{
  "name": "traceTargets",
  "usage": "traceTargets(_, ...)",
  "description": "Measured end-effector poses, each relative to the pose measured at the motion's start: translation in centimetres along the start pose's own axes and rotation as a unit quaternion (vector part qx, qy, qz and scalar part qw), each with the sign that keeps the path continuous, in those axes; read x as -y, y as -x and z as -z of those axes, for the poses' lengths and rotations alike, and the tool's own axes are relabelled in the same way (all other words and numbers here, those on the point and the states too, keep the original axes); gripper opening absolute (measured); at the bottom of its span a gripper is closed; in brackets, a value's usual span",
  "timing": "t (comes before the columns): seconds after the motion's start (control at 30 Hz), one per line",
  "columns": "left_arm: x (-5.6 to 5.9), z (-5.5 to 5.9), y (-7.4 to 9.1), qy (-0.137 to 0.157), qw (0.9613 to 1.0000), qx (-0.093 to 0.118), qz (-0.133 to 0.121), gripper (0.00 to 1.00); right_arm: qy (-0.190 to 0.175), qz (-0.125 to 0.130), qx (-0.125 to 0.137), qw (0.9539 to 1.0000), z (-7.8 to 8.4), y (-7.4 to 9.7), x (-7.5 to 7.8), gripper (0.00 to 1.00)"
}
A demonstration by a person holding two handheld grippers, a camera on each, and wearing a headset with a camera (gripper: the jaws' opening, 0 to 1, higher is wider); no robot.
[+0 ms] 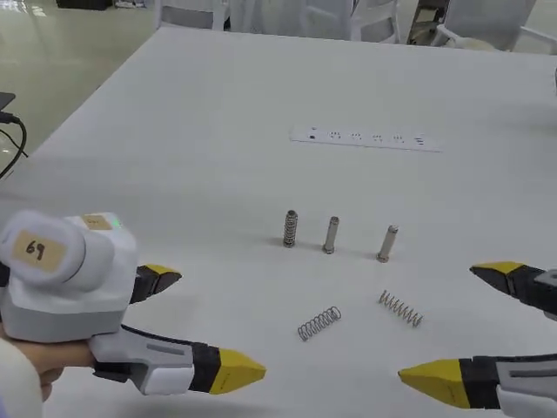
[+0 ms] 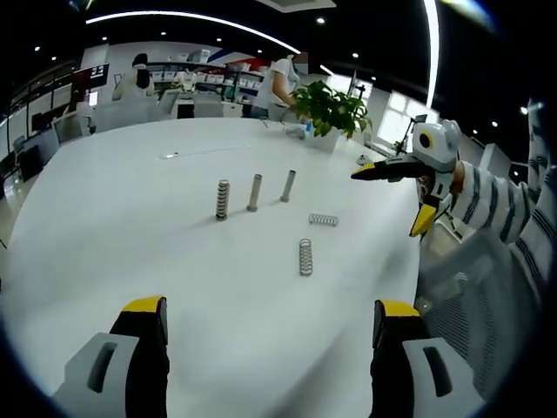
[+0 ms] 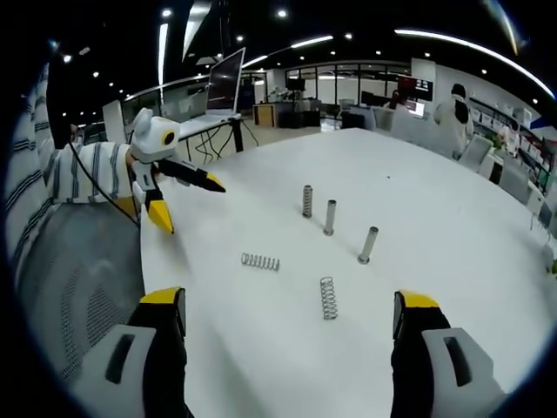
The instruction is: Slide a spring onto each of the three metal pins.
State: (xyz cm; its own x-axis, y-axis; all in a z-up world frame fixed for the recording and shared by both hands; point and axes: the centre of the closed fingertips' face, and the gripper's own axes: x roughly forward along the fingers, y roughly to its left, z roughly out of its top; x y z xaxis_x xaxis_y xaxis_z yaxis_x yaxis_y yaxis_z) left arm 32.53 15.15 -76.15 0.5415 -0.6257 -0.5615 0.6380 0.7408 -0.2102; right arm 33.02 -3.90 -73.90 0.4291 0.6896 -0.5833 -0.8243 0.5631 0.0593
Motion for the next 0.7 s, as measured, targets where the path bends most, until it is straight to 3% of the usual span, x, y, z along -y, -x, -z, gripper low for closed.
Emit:
traceTargets(0.37, -0.1, -0.2, 0.2, 0.002, 1.0, 0.004, -0.002, 0.94, -0.029, 0.017, 0.017, 0.9993, 0.5, 1.0, -0.1, 1.0)
traceTargets(0.7, 0.6, -0.7, -0.8, -0.023, 0.9996, 0.005, 0.015, 0.87, -0.043, 0.032, 0.024, 0.9983, 0.8, 1.6, 0.0, 0.99)
